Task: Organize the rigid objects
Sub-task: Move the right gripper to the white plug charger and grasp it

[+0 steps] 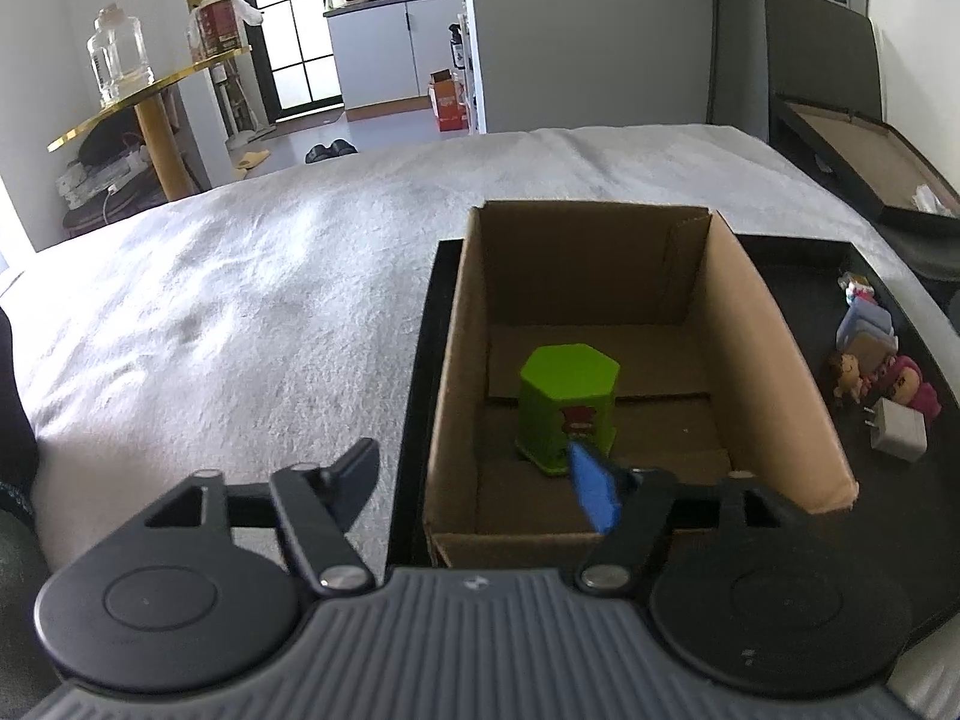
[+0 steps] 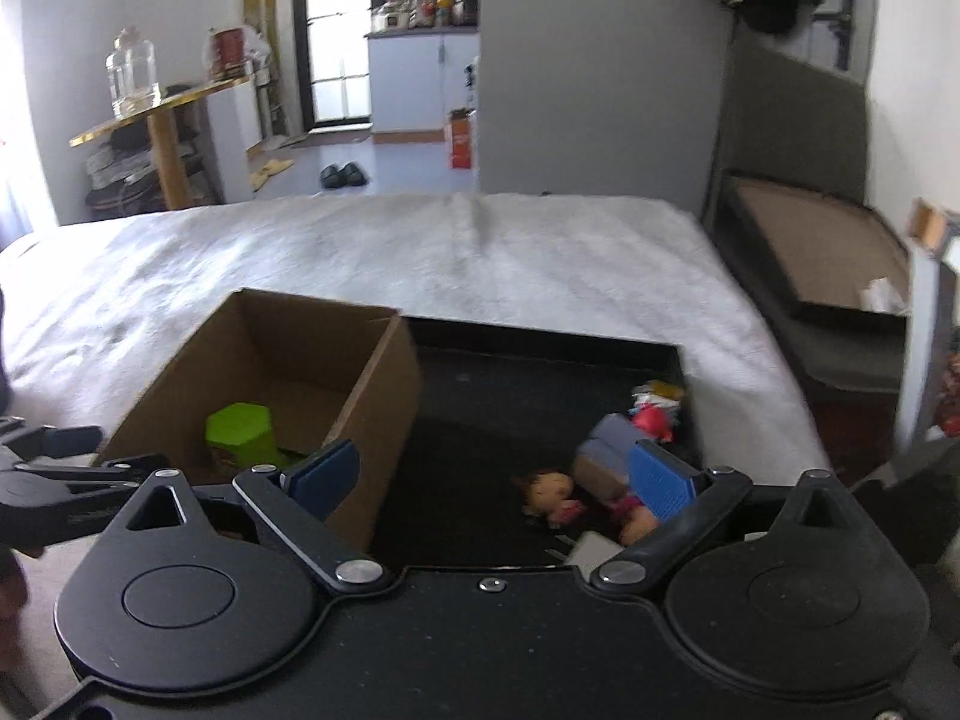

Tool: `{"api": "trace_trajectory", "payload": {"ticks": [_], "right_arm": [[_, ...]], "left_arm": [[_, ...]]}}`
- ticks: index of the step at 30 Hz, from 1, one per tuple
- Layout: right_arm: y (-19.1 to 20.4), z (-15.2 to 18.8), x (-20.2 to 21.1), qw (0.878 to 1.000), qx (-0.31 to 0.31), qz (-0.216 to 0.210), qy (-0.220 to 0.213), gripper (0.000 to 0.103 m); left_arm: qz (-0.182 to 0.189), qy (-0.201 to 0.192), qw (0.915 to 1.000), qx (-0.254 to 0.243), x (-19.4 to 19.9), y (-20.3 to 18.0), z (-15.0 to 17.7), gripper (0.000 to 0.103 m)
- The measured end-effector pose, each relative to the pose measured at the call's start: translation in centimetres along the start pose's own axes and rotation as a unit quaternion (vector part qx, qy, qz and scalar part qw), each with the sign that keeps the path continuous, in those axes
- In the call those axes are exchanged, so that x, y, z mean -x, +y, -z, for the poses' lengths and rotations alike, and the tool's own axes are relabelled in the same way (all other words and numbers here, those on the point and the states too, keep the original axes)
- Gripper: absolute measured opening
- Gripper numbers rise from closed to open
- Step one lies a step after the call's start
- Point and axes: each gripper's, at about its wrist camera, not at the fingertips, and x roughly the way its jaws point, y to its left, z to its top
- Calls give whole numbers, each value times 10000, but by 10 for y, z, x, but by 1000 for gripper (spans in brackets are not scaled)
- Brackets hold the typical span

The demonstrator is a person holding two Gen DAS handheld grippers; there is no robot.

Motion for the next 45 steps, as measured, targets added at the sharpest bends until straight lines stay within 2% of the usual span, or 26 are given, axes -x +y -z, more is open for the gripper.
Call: {"api": "trace_trajectory", "payload": {"ticks": [4,9,14,17,22,30,39,42,44,45], "right_arm": [[-15,10,-1,9996,-265,-77,44,97],[-26,24,-5,9993,-369,56,75,97],[-42,34,-19,9965,-753,89,346,97],[-48,41,-28,9944,-931,115,493,97],[-56,54,-48,9880,-1333,170,765,97],[-53,64,-73,9831,-1473,359,1025,97],[-43,65,-94,9851,-1251,496,1067,97],[-42,64,-100,9851,-1216,559,1079,90],[-41,65,-102,9853,-1165,592,1101,78],[-41,65,-103,9849,-1146,621,1142,68]], "left_arm": [[-77,35,10000,15,-3,-4,0,77],[-221,-4,9997,-61,-2,-8,0,83],[-298,24,9995,-69,-3,-10,-3,84],[-217,59,9997,38,-2,-8,-5,84],[-337,55,9994,-75,-4,-13,-4,85],[-357,151,9992,-77,-12,-15,-4,85],[-396,164,9991,28,-15,-12,-4,85],[-411,177,9990,54,-16,-11,-5,85],[-419,175,9989,74,-17,-10,-6,85],[-420,173,9989,85,-16,-10,-5,85]]}}
